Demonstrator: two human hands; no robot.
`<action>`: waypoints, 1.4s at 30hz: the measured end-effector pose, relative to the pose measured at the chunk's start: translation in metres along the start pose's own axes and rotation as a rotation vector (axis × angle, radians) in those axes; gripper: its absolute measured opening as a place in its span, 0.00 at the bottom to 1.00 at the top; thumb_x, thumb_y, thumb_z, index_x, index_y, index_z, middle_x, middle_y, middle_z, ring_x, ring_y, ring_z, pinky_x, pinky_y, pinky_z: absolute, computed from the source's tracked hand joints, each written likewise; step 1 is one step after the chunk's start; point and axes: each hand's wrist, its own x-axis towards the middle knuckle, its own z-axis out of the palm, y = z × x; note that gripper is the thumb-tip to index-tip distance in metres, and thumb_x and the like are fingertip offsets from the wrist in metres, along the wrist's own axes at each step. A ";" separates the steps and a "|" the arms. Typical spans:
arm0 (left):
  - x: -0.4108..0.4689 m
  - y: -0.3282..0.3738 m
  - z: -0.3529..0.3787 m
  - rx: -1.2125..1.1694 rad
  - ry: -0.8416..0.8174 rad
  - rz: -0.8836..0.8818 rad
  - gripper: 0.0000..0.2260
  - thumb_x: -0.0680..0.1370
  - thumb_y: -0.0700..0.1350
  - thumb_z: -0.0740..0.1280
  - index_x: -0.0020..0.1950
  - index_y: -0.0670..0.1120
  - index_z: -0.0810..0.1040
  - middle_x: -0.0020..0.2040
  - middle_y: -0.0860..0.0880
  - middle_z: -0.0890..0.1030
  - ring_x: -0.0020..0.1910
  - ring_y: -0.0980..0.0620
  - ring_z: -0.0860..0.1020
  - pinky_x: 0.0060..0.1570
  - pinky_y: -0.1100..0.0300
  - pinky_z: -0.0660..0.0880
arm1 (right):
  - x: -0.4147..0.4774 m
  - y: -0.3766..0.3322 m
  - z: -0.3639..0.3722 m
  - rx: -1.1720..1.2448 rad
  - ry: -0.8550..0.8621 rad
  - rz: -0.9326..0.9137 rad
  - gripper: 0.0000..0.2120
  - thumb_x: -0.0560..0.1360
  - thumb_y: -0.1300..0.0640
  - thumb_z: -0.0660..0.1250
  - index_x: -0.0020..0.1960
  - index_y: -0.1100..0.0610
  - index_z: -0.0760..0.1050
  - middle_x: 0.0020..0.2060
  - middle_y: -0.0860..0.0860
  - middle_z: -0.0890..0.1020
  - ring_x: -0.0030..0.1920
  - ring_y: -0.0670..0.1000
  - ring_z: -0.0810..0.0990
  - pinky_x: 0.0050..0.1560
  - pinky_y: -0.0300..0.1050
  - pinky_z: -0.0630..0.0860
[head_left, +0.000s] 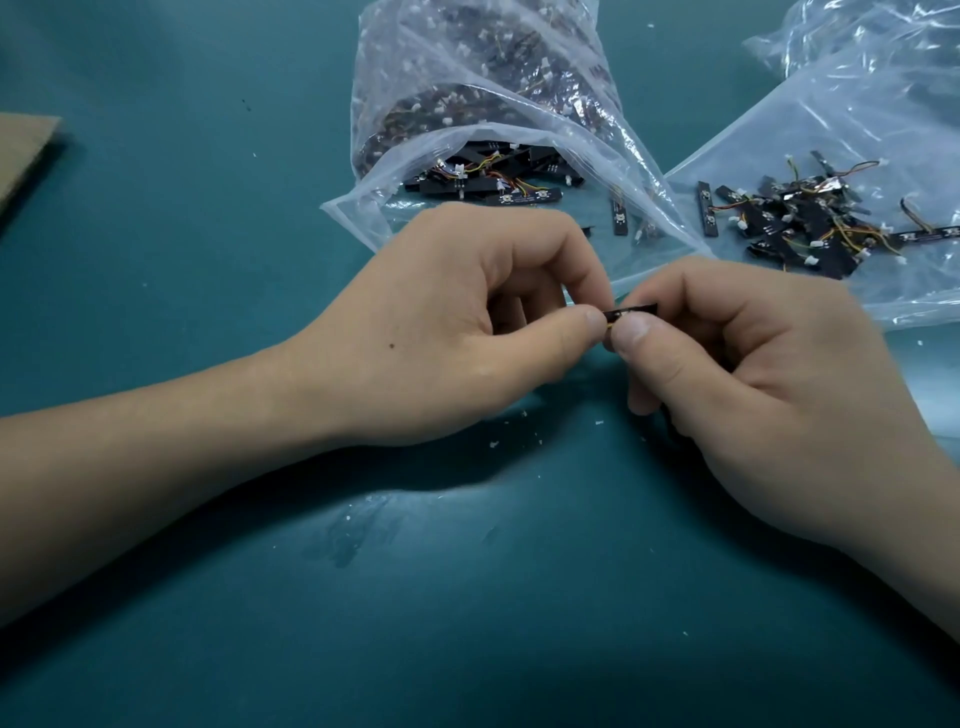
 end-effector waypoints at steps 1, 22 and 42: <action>0.000 0.000 0.000 -0.004 -0.014 0.007 0.02 0.78 0.43 0.70 0.48 0.47 0.82 0.34 0.50 0.82 0.30 0.47 0.79 0.31 0.58 0.75 | 0.000 0.000 0.000 -0.020 0.003 -0.005 0.10 0.79 0.49 0.66 0.41 0.49 0.78 0.30 0.49 0.80 0.29 0.51 0.76 0.29 0.41 0.70; 0.001 0.000 -0.001 -0.020 -0.008 -0.022 0.02 0.79 0.42 0.71 0.47 0.47 0.81 0.32 0.50 0.82 0.27 0.50 0.78 0.29 0.63 0.73 | 0.000 0.001 -0.001 -0.004 -0.005 -0.027 0.08 0.81 0.49 0.66 0.44 0.48 0.78 0.31 0.48 0.82 0.28 0.52 0.77 0.29 0.40 0.70; 0.001 0.002 -0.001 0.015 -0.027 0.006 0.01 0.78 0.41 0.70 0.47 0.47 0.81 0.33 0.50 0.82 0.29 0.48 0.79 0.30 0.59 0.74 | 0.000 0.000 -0.003 0.012 -0.012 -0.038 0.08 0.79 0.51 0.67 0.42 0.49 0.80 0.31 0.48 0.81 0.29 0.50 0.77 0.30 0.40 0.71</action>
